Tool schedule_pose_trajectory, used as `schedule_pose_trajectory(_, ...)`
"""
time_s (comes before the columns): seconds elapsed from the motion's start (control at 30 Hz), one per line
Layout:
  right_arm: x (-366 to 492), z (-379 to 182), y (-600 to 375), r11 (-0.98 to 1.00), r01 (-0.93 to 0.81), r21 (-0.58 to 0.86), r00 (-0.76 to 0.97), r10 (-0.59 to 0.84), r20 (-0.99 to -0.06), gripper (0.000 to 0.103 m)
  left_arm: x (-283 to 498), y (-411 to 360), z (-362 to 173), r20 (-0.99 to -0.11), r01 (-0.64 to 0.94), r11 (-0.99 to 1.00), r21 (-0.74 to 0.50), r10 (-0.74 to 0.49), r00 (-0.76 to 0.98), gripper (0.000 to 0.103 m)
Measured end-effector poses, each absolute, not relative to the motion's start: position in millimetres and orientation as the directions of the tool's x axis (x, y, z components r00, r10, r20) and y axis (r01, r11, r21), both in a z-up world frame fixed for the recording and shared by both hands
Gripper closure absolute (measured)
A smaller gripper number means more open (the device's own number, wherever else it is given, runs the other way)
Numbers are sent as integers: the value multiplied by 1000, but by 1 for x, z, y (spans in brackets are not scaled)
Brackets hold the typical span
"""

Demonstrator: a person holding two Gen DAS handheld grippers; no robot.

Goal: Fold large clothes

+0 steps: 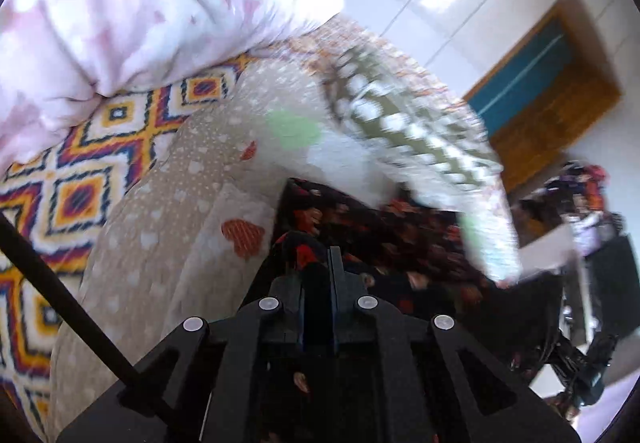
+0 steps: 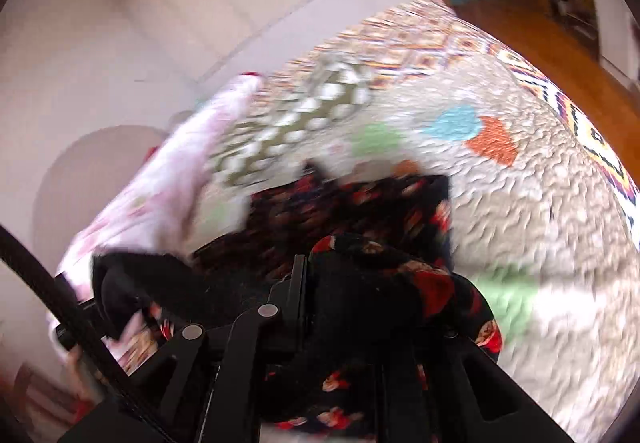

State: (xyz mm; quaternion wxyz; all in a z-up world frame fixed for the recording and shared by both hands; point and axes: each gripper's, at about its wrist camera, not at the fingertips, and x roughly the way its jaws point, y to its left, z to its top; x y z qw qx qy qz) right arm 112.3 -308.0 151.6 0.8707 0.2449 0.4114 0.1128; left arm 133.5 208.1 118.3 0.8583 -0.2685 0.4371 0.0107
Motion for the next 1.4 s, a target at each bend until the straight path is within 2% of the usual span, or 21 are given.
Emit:
schedule_pose_trajectory(0.07, 149, 124, -318, 860, 100, 500, 599, 349, -721, 85, 156, 210, 99, -765, -278, 835, -475, -236, 600, 91)
schedule_pose_trajectory(0.17, 179, 94, -331, 833, 177, 524, 564, 351, -748, 76, 164, 215, 84, -748, -285, 801, -526, -276, 604, 90)
schedule_pose_trajectory(0.3, 188, 75, -355, 747, 219, 628, 594, 408, -693, 56, 171, 234, 70, -686, -291, 700, -652, -381, 620, 90)
schedule_pose_trajectory(0.37, 188, 70, -370, 681, 242, 691, 626, 434, -648, 54, 172, 249, 65, -640, -311, 618, -722, -426, 639, 89)
schedule_pose_trajectory(0.4, 188, 68, -378, 652, 258, 713, 640, 438, -632, 53, 171, 255, 66, -623, -321, 588, -742, -429, 654, 85)
schedule_pose_trajectory(0.47, 187, 68, -394, 595, 296, 748, 678, 421, -603, 50, 164, 277, 72, -579, -349, 521, -779, -383, 720, 63)
schedule_pose_trajectory(0.5, 185, 70, -401, 569, 311, 761, 696, 409, -590, 44, 158, 289, 78, -559, -365, 489, -792, -344, 754, 49)
schedule_pose_trajectory(0.57, 182, 75, -413, 544, 342, 766, 722, 369, -585, 39, 153, 301, 85, -550, -378, 471, -797, -306, 777, 47)
schedule_pose_trajectory(0.63, 177, 83, -413, 577, 346, 740, 721, 341, -603, 39, 152, 306, 93, -565, -376, 501, -779, -302, 768, 47)
schedule_pose_trajectory(0.8, 151, 114, -401, 748, 267, 607, 684, 297, -666, 38, 128, 291, 109, -670, -374, 688, -621, -218, 710, 47)
schedule_pose_trajectory(0.9, 119, 123, -397, 786, 211, 581, 668, 318, -673, 38, 103, 280, 106, -683, -326, 737, -592, -244, 688, 44)
schedule_pose_trajectory(0.97, 90, 124, -398, 772, 175, 611, 667, 364, -650, 38, 79, 262, 104, -679, -264, 768, -584, -283, 678, 38)
schedule_pose_trajectory(1.1, 34, 113, -380, 732, 81, 677, 640, 482, -598, 32, 31, 229, 93, -642, -161, 776, -610, -365, 675, 19)
schedule_pose_trajectory(1.27, -11, 58, -340, 626, 71, 777, 554, 623, -552, 31, -6, 199, 61, -573, -80, 702, -708, -504, 646, 16)
schedule_pose_trajectory(1.4, -13, 18, -315, 546, 111, 831, 547, 664, -510, 31, 3, 191, 39, -560, -127, 646, -753, -527, 639, 14)
